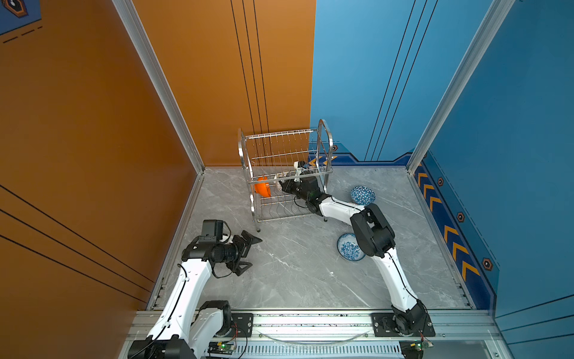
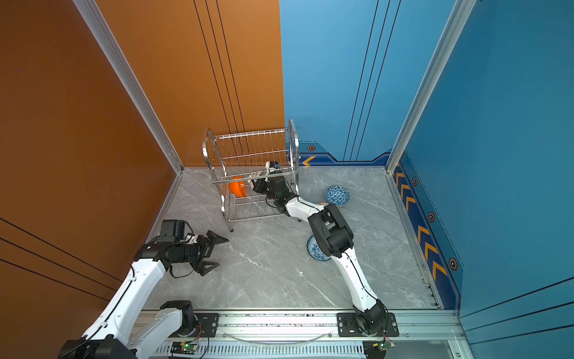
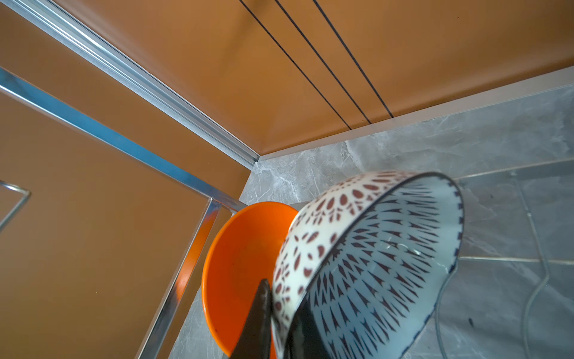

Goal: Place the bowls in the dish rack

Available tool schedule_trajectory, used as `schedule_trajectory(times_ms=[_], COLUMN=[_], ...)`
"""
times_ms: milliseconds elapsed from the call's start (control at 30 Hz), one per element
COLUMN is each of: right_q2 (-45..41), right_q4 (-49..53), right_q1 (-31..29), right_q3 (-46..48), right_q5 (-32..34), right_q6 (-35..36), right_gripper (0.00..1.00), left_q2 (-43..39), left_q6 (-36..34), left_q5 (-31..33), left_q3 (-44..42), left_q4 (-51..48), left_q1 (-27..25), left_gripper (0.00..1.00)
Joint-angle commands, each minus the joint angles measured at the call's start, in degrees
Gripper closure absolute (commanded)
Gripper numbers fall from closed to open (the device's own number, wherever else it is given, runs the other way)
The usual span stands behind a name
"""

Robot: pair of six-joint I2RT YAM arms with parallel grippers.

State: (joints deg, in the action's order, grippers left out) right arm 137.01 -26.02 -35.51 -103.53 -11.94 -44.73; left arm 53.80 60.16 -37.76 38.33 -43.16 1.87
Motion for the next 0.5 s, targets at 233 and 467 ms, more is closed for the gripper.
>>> schedule_trajectory(times_ms=[233, 467], right_q2=[-1.4, -1.5], right_q4=[10.3, 10.9], right_q1=[0.7, 0.7], right_q3=[1.2, 1.2], right_q5=[2.7, 3.7], right_q6=[4.4, 5.2], right_gripper=[0.85, 0.84], left_q2=[-0.6, -0.5], left_q6=[-1.2, -1.5], left_q5=[0.1, 0.1], left_q3=[-0.1, 0.1], left_q4=[-1.5, -1.9], left_q1=[0.4, 0.4], left_gripper=[0.02, 0.02])
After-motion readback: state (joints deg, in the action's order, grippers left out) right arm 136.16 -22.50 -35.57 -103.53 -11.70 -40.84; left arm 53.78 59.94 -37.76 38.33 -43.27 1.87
